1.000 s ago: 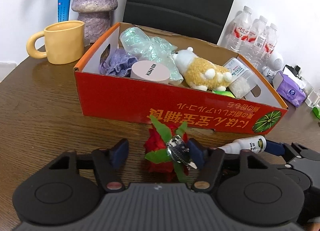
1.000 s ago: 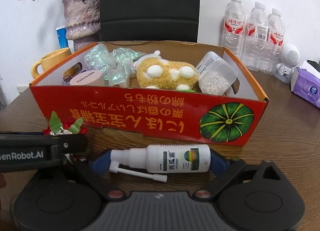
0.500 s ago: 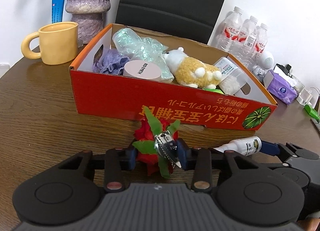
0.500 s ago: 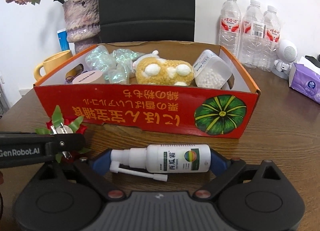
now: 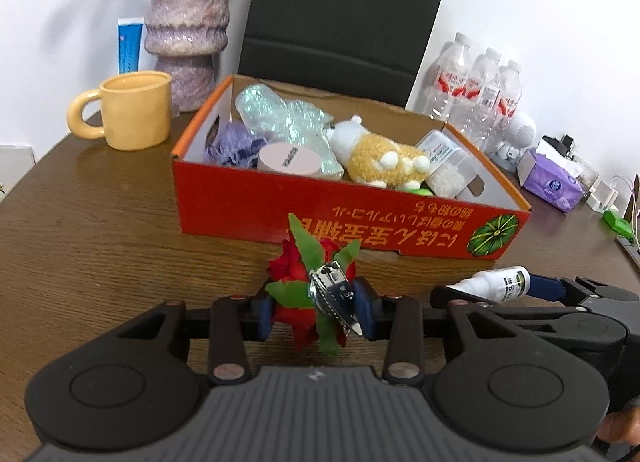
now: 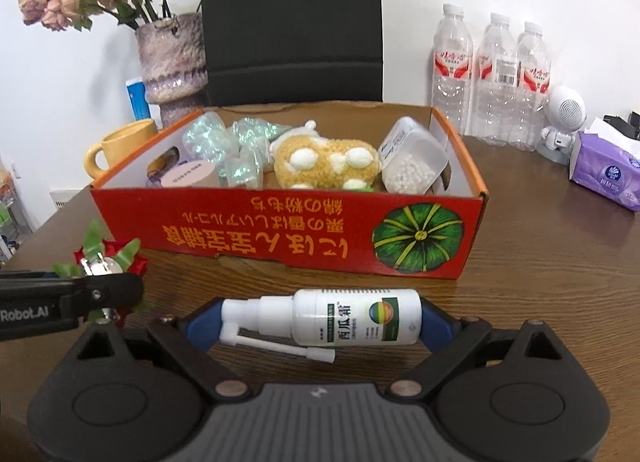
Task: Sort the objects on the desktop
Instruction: 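Carry bow and spray bottle into the box and open both tools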
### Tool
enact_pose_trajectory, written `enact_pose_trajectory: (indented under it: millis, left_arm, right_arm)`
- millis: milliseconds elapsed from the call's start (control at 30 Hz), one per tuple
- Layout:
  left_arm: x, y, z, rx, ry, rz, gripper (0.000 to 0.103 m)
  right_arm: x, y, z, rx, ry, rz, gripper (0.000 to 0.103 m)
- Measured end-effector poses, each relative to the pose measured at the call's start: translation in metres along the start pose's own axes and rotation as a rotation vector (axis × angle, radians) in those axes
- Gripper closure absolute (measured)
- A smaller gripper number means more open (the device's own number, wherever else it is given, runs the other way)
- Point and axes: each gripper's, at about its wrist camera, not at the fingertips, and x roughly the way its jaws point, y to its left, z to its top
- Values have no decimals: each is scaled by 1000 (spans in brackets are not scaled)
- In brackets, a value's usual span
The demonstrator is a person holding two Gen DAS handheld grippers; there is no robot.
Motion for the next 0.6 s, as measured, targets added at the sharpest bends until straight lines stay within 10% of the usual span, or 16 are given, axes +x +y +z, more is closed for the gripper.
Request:
enact_pose_trajectory:
  millis: [600]
  left_arm:
    - [-29, -23, 98, 127, -124, 25, 63]
  right_arm:
    - [-30, -26, 93, -22, -85, 34, 6]
